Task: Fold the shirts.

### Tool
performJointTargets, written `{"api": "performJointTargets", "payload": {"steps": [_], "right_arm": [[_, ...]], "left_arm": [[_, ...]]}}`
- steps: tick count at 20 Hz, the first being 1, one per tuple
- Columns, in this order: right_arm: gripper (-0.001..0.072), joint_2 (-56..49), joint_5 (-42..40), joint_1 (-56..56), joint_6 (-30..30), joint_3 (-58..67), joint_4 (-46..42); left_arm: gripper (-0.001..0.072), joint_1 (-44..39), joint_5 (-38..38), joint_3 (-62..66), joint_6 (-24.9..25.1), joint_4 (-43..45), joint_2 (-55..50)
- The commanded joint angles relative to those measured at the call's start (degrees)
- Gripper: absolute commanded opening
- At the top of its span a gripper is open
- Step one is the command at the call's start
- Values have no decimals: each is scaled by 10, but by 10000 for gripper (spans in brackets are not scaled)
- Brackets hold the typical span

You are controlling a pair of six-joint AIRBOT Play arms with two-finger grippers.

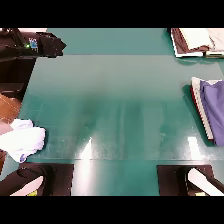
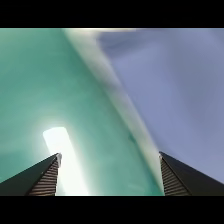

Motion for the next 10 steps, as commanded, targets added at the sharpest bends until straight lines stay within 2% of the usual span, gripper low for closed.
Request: {"api": "performJointTargets", "payload": {"steps": [1,2,3,4,5,10], "right_arm": [[626,0,-36,142,1,9,75],[528,0,-50,185,0,9,67],[400,0,-62,219,-2,9,67],[149,0,-68,253,-7,9,67],[15,0,-68,280,-15,9,67],[16,0,-68,349,-22,9,67]], "left_arm": [[31,0,20,0,0,0,0],[32,0,24,0,0,0,0],[32,0,24,0,0,0,0],[31,0,24,0,0,0,0],[31,0,24,0,0,0,0],[32,0,24,0,0,0,0]]}}
